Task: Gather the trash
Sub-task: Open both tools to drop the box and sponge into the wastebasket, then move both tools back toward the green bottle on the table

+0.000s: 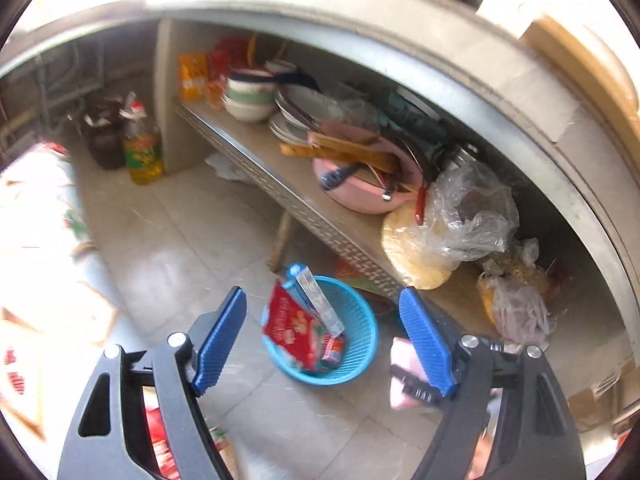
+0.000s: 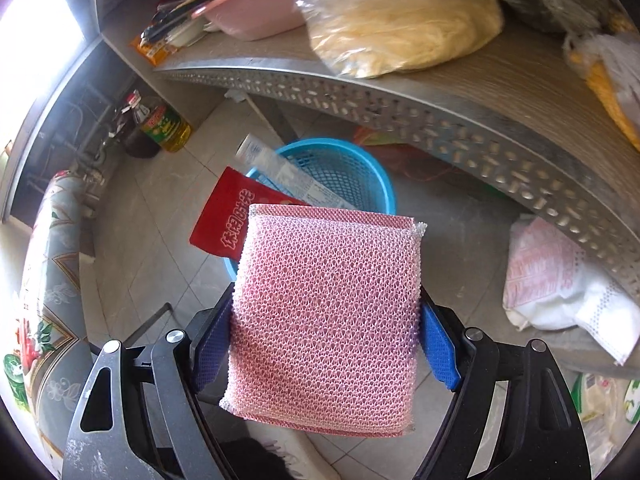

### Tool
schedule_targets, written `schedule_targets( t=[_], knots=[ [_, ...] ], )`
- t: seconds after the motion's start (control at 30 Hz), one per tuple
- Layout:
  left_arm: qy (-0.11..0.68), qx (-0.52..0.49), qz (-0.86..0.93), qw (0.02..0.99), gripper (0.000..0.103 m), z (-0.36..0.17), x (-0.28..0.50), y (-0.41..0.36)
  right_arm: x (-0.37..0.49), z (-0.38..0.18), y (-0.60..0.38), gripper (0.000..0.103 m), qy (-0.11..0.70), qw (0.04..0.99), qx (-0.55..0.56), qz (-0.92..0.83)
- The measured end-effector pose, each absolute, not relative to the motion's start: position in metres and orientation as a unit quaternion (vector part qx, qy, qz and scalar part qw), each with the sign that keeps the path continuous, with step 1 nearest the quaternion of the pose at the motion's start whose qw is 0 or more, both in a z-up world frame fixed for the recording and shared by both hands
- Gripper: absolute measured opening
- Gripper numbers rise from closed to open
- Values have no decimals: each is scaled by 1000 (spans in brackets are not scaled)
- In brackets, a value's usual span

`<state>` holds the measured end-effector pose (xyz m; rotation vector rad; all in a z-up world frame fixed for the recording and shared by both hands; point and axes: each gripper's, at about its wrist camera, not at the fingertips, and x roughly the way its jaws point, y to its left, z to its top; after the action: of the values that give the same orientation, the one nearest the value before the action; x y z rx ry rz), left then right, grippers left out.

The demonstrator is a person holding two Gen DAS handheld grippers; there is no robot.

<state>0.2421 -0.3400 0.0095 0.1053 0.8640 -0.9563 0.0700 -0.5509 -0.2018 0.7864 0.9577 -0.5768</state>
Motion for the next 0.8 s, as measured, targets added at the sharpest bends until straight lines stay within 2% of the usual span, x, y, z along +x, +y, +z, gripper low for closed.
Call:
schedule_targets(
  t=[0.27,0.43,0.53,0.67,0.8],
  knots=[
    [390,48,-421,817,79,37,225,-259,115,-213,-549,78,456,789,321,-259],
    [381,39,-402,832,81,44,207,-209,165,-234,-559,86,466,798,281,-260],
    [375,40,-386,842,83,47,198,-180,184,-254,-561,86,495,783,266,-266],
    [366,40,-363,856,85,48,188,-141,177,-258,-558,86,494,778,276,-274],
    [366,23,-345,864,86,44,183,-108,151,-238,-545,86,471,789,289,-268]
  ],
)
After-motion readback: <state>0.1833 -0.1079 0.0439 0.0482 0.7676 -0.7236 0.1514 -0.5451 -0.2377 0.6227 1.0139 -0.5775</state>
